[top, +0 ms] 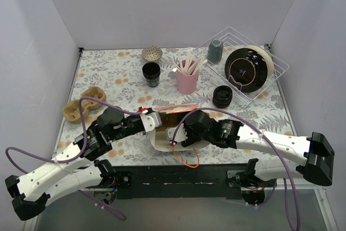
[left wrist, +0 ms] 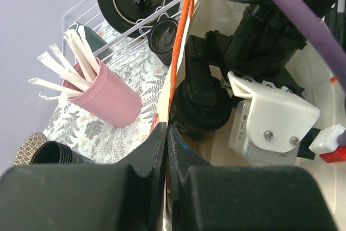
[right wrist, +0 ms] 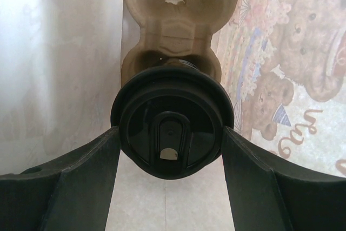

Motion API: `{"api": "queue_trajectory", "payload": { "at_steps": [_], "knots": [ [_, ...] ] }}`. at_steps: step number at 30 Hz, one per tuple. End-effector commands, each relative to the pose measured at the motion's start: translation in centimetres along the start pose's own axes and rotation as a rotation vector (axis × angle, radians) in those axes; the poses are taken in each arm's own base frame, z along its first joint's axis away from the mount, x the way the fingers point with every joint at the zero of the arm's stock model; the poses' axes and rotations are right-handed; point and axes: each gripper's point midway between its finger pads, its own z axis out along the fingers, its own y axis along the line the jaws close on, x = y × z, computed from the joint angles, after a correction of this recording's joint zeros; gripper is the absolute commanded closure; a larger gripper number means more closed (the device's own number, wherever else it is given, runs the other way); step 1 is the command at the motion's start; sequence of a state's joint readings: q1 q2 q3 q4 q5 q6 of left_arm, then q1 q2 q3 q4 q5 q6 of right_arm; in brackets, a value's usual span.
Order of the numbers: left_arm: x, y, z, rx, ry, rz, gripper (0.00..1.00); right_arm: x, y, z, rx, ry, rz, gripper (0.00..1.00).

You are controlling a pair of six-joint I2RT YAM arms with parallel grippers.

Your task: Pack the takeout coffee

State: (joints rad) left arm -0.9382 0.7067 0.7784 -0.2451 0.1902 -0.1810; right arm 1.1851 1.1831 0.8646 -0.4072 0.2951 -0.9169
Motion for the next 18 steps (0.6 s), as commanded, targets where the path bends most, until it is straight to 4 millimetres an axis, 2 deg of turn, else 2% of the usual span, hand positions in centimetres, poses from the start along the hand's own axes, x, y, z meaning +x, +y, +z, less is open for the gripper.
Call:
{"api": "queue_trajectory", "payload": {
  "at_steps": [1,5,8,12,18],
  "knots": [
    [-1.8,-0.1,-0.1,0.014,-0.075,0.006,1.0,-0.5,-0.9,0.5,0.071,-0.051,0.051,0.99],
    [-2.0,-0.3,-0.4,0.014,-0.09,-0.013,1.0,-1.4,-0.7,0.6,0.075,-0.129,0.041,0.99],
    [-2.0,-0.4,-0.6,0.016,-0.095,-0.028,1.0,-0.8,-0.7,1.0,0.075,-0.121,0.027,0.99],
    [-2.3,-1.2,-0.5,0.047,-0.115,-0.086,1.0,-1.1,-1.9,1.7,0.128,-0.143,0.024,0.99],
    [-0.9,-2.4,-0.7,0.073,-0.09,-0.144,1.0,-1.0,-2.4,3.1,0.145,-0.162,-0.012,0.99]
  ]
}}
